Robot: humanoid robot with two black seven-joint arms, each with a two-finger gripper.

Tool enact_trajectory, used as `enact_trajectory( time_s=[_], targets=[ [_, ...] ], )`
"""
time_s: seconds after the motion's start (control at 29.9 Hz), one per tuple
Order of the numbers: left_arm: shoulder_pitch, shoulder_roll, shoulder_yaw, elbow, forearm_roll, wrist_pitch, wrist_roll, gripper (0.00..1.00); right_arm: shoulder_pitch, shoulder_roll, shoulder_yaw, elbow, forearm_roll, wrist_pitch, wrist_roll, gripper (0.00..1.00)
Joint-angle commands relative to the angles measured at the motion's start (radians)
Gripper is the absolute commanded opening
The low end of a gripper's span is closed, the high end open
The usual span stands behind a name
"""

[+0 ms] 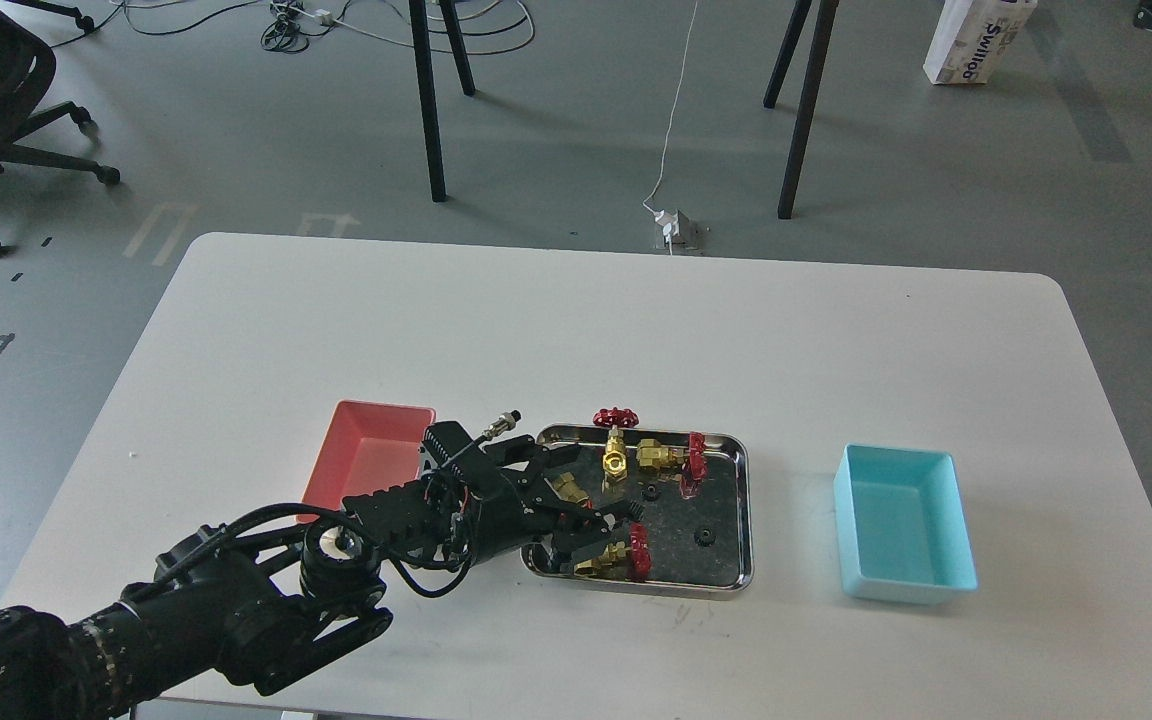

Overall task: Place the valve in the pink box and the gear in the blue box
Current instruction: 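Carry the valve with the left gripper over the pink box and release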

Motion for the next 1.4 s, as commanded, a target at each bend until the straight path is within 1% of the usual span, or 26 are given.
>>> enact_trajectory(
  time_s=[0.0,0.07,0.1,0.13,0.17,0.2,0.23,0.27,0.37,0.4,0.5,0.6,0.7,0.8,0.87,0.97,1.04,1.1,1.27,1.34,1.37],
  targets=[
    [-0.001,0.006,-0.001,0.007,0.0,0.002,0.0,0.9,0.0,0.006,0.0,0.0,0.0,-0.002,0.0,0.99],
    [0.001,0.006,0.001,0.007,0.0,0.002,0.0,0.87,0.0,0.012,0.0,-0.002,-0.002,-0.002,0.002,0.99],
    [0.001,0.006,0.002,0.007,0.0,0.001,0.001,0.83,0.0,0.014,0.0,-0.002,-0.003,-0.002,0.002,0.99],
    [0.002,0.005,0.002,0.007,0.0,0.001,0.0,0.75,0.0,0.014,0.0,-0.002,-0.009,-0.002,0.002,0.99],
    [0.002,0.003,0.004,0.005,0.0,0.001,0.001,0.69,0.0,0.014,0.0,-0.002,-0.015,-0.002,0.002,0.99],
    [0.004,0.005,0.004,0.005,0.0,0.001,0.001,0.66,0.0,0.014,0.0,-0.002,-0.02,-0.002,0.003,0.99],
    [0.004,0.005,0.004,0.005,0.0,-0.001,0.0,0.61,0.0,0.015,0.0,-0.002,-0.022,-0.002,0.003,0.99],
    [0.004,0.005,0.004,0.005,0.0,-0.004,0.001,0.48,0.0,0.015,0.0,-0.003,-0.022,-0.002,0.003,0.99],
    [0.002,0.008,0.003,0.004,0.0,-0.006,0.009,0.2,0.0,0.017,0.0,-0.006,-0.022,-0.002,0.006,0.99],
    [0.002,0.008,0.002,0.004,0.0,-0.006,0.01,0.15,0.0,0.018,0.0,-0.006,-0.023,-0.002,0.008,0.99],
    [0.001,0.012,-0.002,-0.007,0.0,-0.006,0.01,0.07,-0.003,0.021,-0.001,-0.009,-0.025,-0.002,0.011,0.99],
    [-0.001,0.034,-0.024,-0.041,0.0,-0.006,0.013,0.07,-0.003,0.024,-0.001,-0.01,-0.037,-0.002,0.011,0.99],
    [-0.002,0.109,-0.094,-0.134,-0.1,-0.013,0.024,0.07,-0.003,0.032,-0.001,-0.011,-0.046,-0.002,0.011,0.99],
    [-0.005,0.224,-0.148,-0.235,-0.23,-0.027,0.035,0.07,-0.002,0.035,-0.001,-0.013,-0.046,-0.002,0.011,0.99],
    [-0.002,0.32,-0.154,-0.289,-0.29,-0.024,0.036,0.07,0.0,0.035,-0.001,-0.014,-0.046,-0.002,0.011,0.99],
    [0.011,0.445,-0.149,-0.334,-0.316,-0.001,0.035,0.07,0.0,0.044,-0.001,-0.02,-0.048,-0.002,0.011,0.99],
    [0.054,0.503,-0.149,-0.337,-0.318,0.028,0.033,0.07,0.003,0.049,-0.001,-0.02,-0.055,-0.002,0.011,0.99],
    [0.09,0.534,-0.148,-0.337,-0.318,0.05,0.027,0.07,0.014,0.049,-0.001,-0.02,-0.075,-0.002,0.011,0.99],
    [0.14,0.531,-0.139,-0.319,-0.316,0.093,0.026,0.08,0.017,0.058,-0.001,-0.02,-0.098,-0.002,0.011,0.99],
    [0.143,0.523,-0.139,-0.314,-0.316,0.096,0.032,0.12,0.018,0.06,-0.003,-0.02,-0.107,0.0,0.011,0.99],
    [0.145,0.52,-0.139,-0.313,-0.316,0.096,0.033,0.18,0.018,0.061,-0.006,-0.019,-0.123,0.003,0.011,0.99]
  ],
)
